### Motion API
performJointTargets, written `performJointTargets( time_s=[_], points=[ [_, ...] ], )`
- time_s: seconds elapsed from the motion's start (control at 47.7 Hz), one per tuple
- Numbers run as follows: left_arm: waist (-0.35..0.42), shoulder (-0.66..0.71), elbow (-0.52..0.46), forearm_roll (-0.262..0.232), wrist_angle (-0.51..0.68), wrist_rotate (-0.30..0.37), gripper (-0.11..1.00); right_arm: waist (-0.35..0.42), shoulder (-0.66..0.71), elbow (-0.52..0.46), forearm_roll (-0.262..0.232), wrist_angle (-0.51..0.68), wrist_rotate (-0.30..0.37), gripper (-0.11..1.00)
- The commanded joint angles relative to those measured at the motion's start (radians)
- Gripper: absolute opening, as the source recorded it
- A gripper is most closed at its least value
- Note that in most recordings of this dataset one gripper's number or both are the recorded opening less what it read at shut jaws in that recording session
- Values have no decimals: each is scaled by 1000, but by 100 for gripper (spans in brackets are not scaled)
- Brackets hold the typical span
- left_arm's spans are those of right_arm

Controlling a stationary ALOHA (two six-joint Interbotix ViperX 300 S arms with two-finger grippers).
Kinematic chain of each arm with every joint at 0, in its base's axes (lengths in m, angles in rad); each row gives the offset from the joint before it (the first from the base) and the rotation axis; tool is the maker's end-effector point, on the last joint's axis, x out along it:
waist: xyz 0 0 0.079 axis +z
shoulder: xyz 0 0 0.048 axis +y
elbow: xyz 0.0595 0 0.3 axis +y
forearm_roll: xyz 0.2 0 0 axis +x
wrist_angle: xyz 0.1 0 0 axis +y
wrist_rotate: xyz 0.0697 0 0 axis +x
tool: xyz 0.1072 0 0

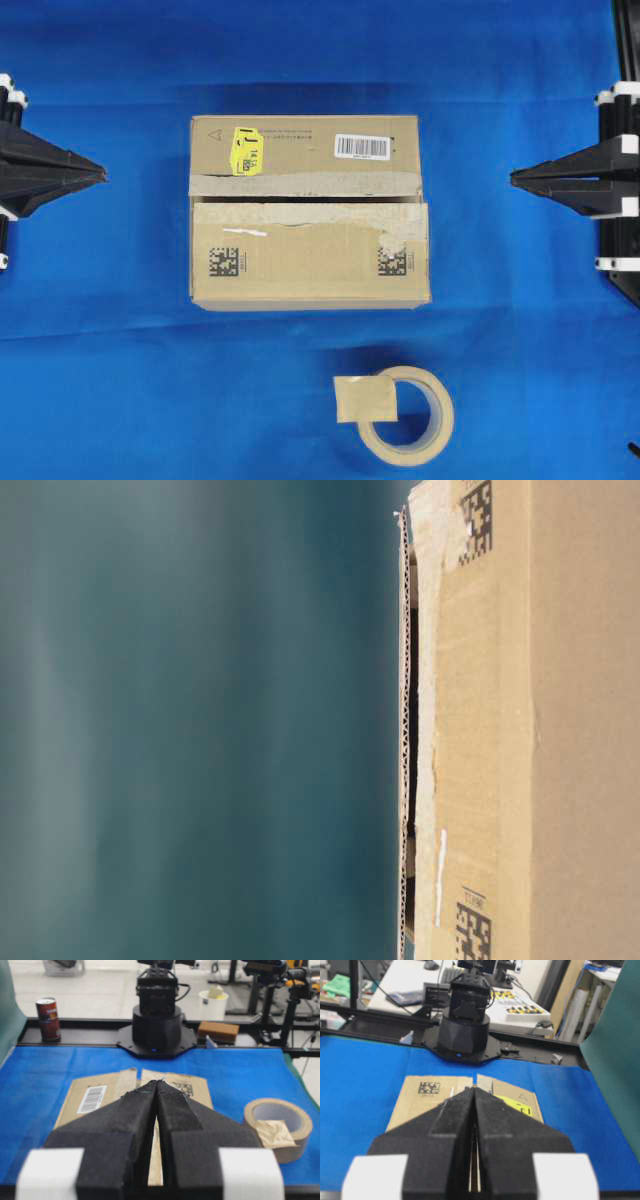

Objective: Apply tape along the seams of the closed cardboard box to seal it securely.

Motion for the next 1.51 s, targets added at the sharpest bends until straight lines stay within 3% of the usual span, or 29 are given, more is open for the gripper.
performJointTargets(
  time_s=[0.0, 0.168, 0.293, 0.398, 0.503, 0.691, 0.817, 0.901, 1.131, 1.236, 1.382, 1.487],
  points=[
    [-9, 12, -18, -15, 17, 17, 0, 0, 8, -34, 2, -8, 6, -1],
    [-35, 49, -17, -12, 9, 83, 0, -5, 12, -37, 12, -8, 8, -1],
    [-95, 129, -20, -14, -63, 229, 0, -6, 23, -35, 12, -14, 8, -1],
    [-144, 219, -34, -15, -169, 281, 0, -6, 37, -32, 12, -28, 8, -1],
    [-196, 302, -52, -15, -222, 390, 0, -6, 57, -32, 12, -54, 8, -1],
    [-307, 474, -133, -15, -239, 617, 0, -6, 86, -32, 12, -87, 8, -1],
    [-344, 598, -210, -15, -222, 710, 1, -6, 101, -37, 12, -98, 6, -1],
    [-354, 676, -267, -15, -186, 758, 13, -6, 103, -40, 12, -100, 5, -1],
    [-357, 900, -420, -15, -44, 936, 75, -6, 103, -40, 9, -97, -3, -1],
    [-359, 997, -483, -15, -28, 1055, 63, -6, 104, -40, 9, -95, -3, -1],
    [-354, 1101, -560, -25, -28, 1193, 63, -6, 107, -38, 6, -92, -5, -1],
    [-347, 1155, -606, -28, -28, 1255, 63, -6, 106, -38, 2, -84, -5, -1]
  ],
)
